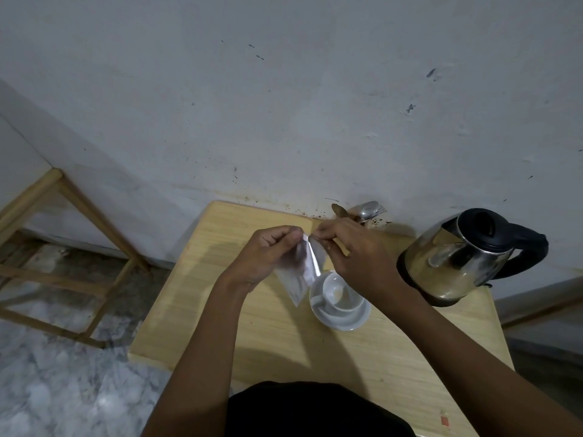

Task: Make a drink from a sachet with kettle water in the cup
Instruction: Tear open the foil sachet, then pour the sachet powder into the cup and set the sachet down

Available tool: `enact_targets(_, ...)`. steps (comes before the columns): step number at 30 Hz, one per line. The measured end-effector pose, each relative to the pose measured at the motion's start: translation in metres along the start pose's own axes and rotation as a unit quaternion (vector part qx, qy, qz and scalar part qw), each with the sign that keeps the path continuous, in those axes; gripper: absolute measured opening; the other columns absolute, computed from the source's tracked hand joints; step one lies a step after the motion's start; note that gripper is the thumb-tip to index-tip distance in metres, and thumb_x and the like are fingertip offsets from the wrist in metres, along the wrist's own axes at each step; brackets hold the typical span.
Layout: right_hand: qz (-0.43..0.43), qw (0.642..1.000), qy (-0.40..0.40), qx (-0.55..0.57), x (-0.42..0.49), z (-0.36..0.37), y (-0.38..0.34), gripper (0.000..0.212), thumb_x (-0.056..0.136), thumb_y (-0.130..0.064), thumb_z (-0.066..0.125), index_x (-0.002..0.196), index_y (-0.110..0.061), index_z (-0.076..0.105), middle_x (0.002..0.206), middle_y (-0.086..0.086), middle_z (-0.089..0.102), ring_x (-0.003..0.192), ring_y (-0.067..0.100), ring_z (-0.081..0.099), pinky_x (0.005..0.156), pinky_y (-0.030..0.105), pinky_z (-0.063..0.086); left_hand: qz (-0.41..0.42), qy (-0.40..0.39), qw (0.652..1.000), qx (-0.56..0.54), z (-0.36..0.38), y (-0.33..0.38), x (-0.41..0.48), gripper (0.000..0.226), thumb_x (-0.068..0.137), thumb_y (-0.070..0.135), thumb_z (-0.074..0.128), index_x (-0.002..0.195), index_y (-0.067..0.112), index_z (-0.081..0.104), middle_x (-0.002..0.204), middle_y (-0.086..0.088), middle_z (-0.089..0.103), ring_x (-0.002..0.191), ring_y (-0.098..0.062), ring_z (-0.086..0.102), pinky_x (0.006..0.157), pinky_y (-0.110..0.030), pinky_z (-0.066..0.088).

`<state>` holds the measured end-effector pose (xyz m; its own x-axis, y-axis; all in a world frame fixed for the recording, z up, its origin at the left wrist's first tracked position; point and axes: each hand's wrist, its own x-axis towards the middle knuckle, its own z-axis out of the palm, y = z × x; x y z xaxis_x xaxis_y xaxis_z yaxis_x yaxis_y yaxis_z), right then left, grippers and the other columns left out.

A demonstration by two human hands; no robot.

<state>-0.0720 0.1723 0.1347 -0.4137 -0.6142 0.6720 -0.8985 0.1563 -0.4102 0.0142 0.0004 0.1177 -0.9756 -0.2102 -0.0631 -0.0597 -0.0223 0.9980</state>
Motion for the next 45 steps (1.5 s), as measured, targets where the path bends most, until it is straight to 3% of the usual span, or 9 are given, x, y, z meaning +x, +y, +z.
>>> enact_targets(4,0.021,0.998,0.05,-0.008,-0.004,-0.005,-0.005,0.007,0.08,0.007,0.072,0.085,0.004,0.07,0.085,0.01,0.072,0.085,0.01,0.063,0.083,0.008,0.045,-0.022,0.013,1.0,-0.015,-0.017,-0.001,-0.001,0.021,0.082,0.038,0.058,0.076,0.022,0.071,0.075,0.015,0.065,0.074,-0.003,0.054,0.07,-0.023,0.038)
enact_targets(11,0.063,0.995,0.076,0.018,-0.014,-0.005,-0.005,0.004,0.084,-0.001,0.07,0.085,0.003,0.068,0.087,0.003,0.069,0.087,0.004,0.062,0.083,0.005,0.043,-0.006,0.071,0.997,0.0,-0.023,-0.007,0.009,0.021,0.094,0.026,0.055,0.081,0.02,0.07,0.07,0.021,0.059,0.075,0.002,0.051,0.075,-0.02,0.037)
enact_targets(15,0.203,0.971,0.117,0.044,-0.027,-0.014,-0.004,0.007,0.087,-0.003,0.068,0.089,-0.01,0.067,0.09,-0.012,0.065,0.088,-0.009,0.06,0.076,0.005,0.044,-0.02,0.128,0.991,-0.026,-0.035,-0.018,0.007,0.023,0.093,0.029,0.055,0.078,0.023,0.07,0.07,0.017,0.059,0.072,0.0,0.051,0.07,-0.022,0.037)
enact_targets(18,0.304,0.934,0.142,0.124,-0.032,-0.023,-0.003,0.02,0.09,-0.008,0.066,0.089,-0.027,0.062,0.09,-0.015,0.068,0.088,-0.001,0.066,0.075,0.012,0.05,-0.013,0.152,0.985,-0.077,-0.05,-0.024,0.004,0.022,0.085,0.041,0.058,0.08,0.025,0.072,0.077,0.012,0.062,0.079,-0.006,0.053,0.075,-0.029,0.039)
enact_targets(24,0.449,0.878,-0.041,0.159,-0.029,0.007,0.016,0.012,0.09,-0.02,0.068,0.092,-0.03,0.062,0.082,-0.006,0.072,0.074,0.008,0.068,0.07,0.024,0.054,-0.028,0.202,0.978,-0.035,-0.059,-0.033,-0.003,0.021,0.094,0.032,0.055,0.084,0.026,0.073,0.078,0.019,0.067,0.078,0.0,0.06,0.073,-0.02,0.044)
enact_targets(30,0.424,0.866,-0.255,0.075,-0.021,0.086,0.036,0.007,0.091,-0.027,0.065,0.097,-0.025,0.067,0.088,-0.004,0.072,0.072,0.015,0.069,0.072,0.039,0.059,-0.079,0.22,0.972,0.031,-0.053,-0.039,-0.01,0.018,0.093,0.033,0.058,0.083,0.025,0.071,0.08,0.019,0.067,0.079,0.0,0.058,0.066,-0.014,0.045)
enact_targets(37,0.407,0.843,-0.351,-0.018,-0.031,0.133,0.046,0.03,0.095,-0.026,0.055,0.124,-0.02,0.063,0.129,0.001,0.06,0.112,0.021,0.058,0.091,0.034,0.048,-0.102,0.242,0.964,0.05,-0.053,-0.05,-0.02,0.018,0.093,0.034,0.057,0.092,0.024,0.072,0.093,0.013,0.069,0.09,-0.005,0.06,0.075,-0.022,0.045)
enact_targets(41,0.447,0.868,-0.205,0.07,-0.026,0.119,0.037,0.026,0.099,-0.031,0.049,0.112,-0.019,0.068,0.119,-0.001,0.066,0.1,0.019,0.065,0.078,0.029,0.048,-0.111,0.239,0.964,0.039,-0.048,-0.054,-0.02,0.02,0.093,0.035,0.058,0.096,0.022,0.073,0.096,0.011,0.071,0.095,-0.007,0.063,0.082,-0.025,0.049)
enact_targets(45,0.533,0.773,-0.138,0.315,-0.021,0.084,0.014,0.029,0.099,-0.034,0.052,0.108,-0.013,0.07,0.105,0.002,0.071,0.089,0.017,0.069,0.068,0.03,0.051,-0.106,0.217,0.97,0.04,-0.034,-0.049,-0.015,0.022,0.093,0.034,0.058,0.102,0.02,0.073,0.095,0.014,0.072,0.092,-0.001,0.062,0.082,-0.022,0.048)
